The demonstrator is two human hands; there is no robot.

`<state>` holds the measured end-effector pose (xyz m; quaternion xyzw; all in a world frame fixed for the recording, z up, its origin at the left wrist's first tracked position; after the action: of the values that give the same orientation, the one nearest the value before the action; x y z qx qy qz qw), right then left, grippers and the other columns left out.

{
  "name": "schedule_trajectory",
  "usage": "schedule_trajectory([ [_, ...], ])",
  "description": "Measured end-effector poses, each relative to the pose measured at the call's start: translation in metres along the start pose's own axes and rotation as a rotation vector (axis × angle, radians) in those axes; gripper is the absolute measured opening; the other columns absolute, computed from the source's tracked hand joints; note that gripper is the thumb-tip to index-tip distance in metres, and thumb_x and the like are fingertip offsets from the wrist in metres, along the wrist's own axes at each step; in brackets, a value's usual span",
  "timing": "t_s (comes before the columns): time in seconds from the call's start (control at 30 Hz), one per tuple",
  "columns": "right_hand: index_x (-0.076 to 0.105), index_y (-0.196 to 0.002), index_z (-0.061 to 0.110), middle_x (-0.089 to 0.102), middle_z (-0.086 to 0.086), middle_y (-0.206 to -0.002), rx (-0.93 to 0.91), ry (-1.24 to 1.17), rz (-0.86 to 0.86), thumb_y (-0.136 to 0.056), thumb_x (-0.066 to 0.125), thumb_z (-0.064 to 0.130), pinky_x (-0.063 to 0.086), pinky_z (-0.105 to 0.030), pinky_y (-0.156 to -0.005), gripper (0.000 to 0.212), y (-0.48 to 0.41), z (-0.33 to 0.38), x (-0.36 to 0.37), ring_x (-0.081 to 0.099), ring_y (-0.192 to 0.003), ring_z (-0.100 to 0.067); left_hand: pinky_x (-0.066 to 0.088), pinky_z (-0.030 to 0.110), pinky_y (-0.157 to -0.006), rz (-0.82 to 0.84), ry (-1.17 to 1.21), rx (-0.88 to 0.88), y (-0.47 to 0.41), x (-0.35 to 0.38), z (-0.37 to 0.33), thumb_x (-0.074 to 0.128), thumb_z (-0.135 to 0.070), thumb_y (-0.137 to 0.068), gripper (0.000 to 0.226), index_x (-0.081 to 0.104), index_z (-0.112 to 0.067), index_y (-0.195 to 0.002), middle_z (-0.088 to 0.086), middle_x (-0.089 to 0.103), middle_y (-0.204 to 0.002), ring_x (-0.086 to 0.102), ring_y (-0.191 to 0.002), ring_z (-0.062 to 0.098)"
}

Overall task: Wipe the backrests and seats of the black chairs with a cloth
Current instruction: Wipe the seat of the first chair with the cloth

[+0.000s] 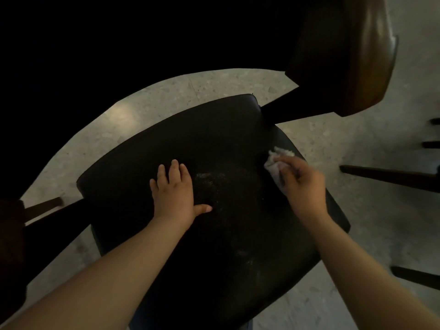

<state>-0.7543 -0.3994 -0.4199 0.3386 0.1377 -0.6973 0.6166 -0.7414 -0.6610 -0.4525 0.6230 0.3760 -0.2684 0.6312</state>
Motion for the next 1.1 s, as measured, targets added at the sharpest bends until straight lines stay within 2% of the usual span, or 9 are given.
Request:
schedule_trajectory([
  [0.13,0.061,-0.121,0.025,0.060,0.006,-0.122,0.100,0.010,-0.162,-0.100,0.048,0.017,0.048,-0.020,-0.082,0.026,-0.021,-0.019,-0.021,0.054,-0.089,0.005,0.011,0.054,-0.120,-0.018,0.002,0.010,0.000,0.001,0.001,0.071,-0.066,-0.071,0.121,-0.001,-0.016,-0.155,0.009,-0.005,-0.162,-0.004,-0.149,0.035],
  [0.23,0.061,-0.123,0.026,0.061,0.004,-0.125,0.158,-0.011,-0.218,-0.099,0.050,0.018,0.049,-0.034,-0.097,0.027,-0.013,-0.026,-0.008,0.058,-0.106,-0.006,0.010,0.053,-0.120,-0.028,0.009,0.010,0.001,0.003,0.003,0.070,-0.067,-0.071,0.121,-0.002,-0.017,-0.155,0.008,-0.006,-0.162,-0.004,-0.149,0.034],
  [0.37,0.064,-0.118,0.028,0.062,0.011,-0.121,0.043,0.035,-0.115,-0.097,0.053,0.020,0.041,-0.024,-0.097,0.025,0.014,-0.012,0.016,0.055,-0.110,0.000,0.012,0.053,-0.120,-0.051,0.007,0.015,0.002,0.002,0.003,0.070,-0.068,-0.070,0.121,-0.001,-0.017,-0.155,0.008,-0.005,-0.162,-0.002,-0.149,0.034],
  [0.47,0.064,-0.116,0.029,0.062,0.016,-0.116,-0.047,0.031,-0.033,-0.096,0.053,0.018,0.045,-0.024,-0.095,0.025,0.026,-0.002,0.015,0.057,-0.105,0.002,0.012,0.052,-0.120,-0.057,0.011,0.014,0.003,0.002,0.002,0.070,-0.068,-0.070,0.121,0.000,-0.017,-0.155,0.008,-0.003,-0.162,-0.001,-0.149,0.033],
  [0.63,0.062,-0.117,0.028,0.065,0.004,-0.109,0.044,-0.030,-0.242,-0.099,0.050,0.021,0.055,-0.037,-0.087,0.023,-0.002,-0.018,-0.019,0.062,-0.093,-0.008,0.012,0.052,-0.120,-0.072,0.013,0.018,0.003,0.004,0.003,0.068,-0.070,-0.070,0.121,0.000,-0.017,-0.155,0.008,-0.004,-0.163,-0.002,-0.149,0.033],
  [0.8,0.063,-0.117,0.029,0.063,0.009,-0.117,0.120,-0.026,-0.230,-0.098,0.052,0.020,0.045,-0.035,-0.101,0.024,0.007,-0.022,0.004,0.056,-0.106,-0.004,0.010,0.052,-0.121,-0.099,0.038,0.043,0.009,0.002,0.002,0.066,-0.068,-0.074,0.118,-0.003,-0.017,-0.155,0.007,-0.008,-0.163,-0.004,-0.150,0.031],
  [0.87,0.063,-0.112,0.034,0.062,0.016,-0.113,0.048,0.002,-0.140,-0.096,0.054,0.021,0.042,-0.027,-0.098,0.023,0.024,-0.014,0.015,0.056,-0.105,0.001,0.009,0.051,-0.121,-0.108,0.068,0.095,0.018,0.003,0.000,0.063,-0.065,-0.079,0.111,-0.004,-0.018,-0.155,0.005,-0.009,-0.163,-0.006,-0.150,0.028],
  [0.97,0.064,-0.113,0.036,0.061,0.020,-0.112,0.018,-0.027,-0.024,-0.096,0.053,0.021,0.049,-0.027,-0.092,0.025,0.037,-0.010,0.014,0.059,-0.101,0.002,0.003,0.048,-0.122,-0.083,0.142,0.159,0.035,0.012,-0.003,0.059,-0.066,-0.081,0.110,-0.010,-0.021,-0.154,-0.001,-0.015,-0.162,-0.012,-0.149,0.024],
  [1.1,0.063,-0.117,0.029,0.062,0.007,-0.119,0.064,-0.040,-0.198,-0.098,0.051,0.019,0.052,-0.034,-0.090,0.024,0.023,-0.023,-0.025,0.060,-0.100,-0.005,-0.002,0.048,-0.121,-0.038,0.133,0.162,0.044,0.024,-0.004,0.061,-0.071,-0.075,0.120,-0.015,-0.021,-0.153,-0.001,-0.022,-0.160,-0.018,-0.148,0.025],
])
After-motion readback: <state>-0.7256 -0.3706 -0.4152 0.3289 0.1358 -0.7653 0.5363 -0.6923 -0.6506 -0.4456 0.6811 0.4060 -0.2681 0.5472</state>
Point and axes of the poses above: each hand's wrist, its own y-axis away from the middle knuckle, its own x-axis out of the palm, z = x × y, the point moved 6 cm from there along -y, towards the middle knuckle
